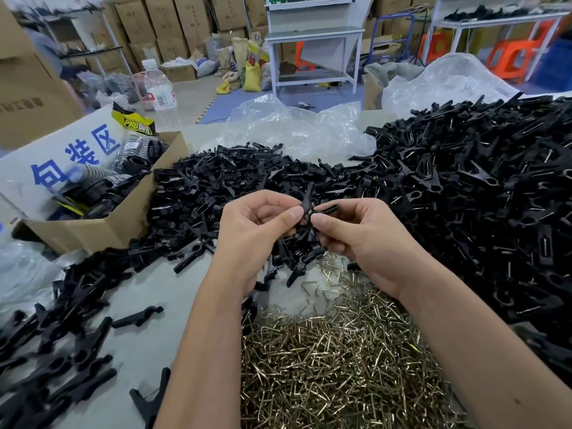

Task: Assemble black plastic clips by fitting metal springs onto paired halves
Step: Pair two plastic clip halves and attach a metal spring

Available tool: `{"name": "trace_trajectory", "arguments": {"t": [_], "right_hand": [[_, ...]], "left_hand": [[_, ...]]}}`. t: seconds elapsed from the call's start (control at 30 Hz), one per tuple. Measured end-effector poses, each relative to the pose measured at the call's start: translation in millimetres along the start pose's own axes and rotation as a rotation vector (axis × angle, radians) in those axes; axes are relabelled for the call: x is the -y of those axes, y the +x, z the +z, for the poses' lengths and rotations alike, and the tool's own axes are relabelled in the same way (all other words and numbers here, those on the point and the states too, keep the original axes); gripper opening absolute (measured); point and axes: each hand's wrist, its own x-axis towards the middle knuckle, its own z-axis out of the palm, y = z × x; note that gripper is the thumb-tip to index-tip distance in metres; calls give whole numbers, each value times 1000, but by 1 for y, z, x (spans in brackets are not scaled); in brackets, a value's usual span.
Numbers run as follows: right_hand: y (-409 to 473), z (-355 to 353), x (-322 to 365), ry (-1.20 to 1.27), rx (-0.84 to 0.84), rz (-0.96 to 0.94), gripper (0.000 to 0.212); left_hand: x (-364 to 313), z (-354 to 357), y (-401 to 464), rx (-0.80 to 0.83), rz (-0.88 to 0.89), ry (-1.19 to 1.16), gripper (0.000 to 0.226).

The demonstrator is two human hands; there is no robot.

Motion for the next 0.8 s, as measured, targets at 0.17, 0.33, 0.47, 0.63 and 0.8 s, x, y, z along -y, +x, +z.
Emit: {"name": "trace_trajectory", "arguments": {"t": [0.17,0.33,0.47,0.63,0.8], "right_hand": [[2,1,-4,-37,-50,-26,12],[5,2,-9,-52,-99,-27,6],[6,3,-12,-4,-135,-14,4],[8,4,-15,47,-115,19,6],[5,-14,-1,44,53,164,8]], "left_hand": [[0,0,0,24,20,31,15],[1,-2,0,52,76,164,18],[1,-2,-2,133,96,198,31],[1,4,-2,69,154,256,35],[3,-1,-1,-1,158,295,32]]}}
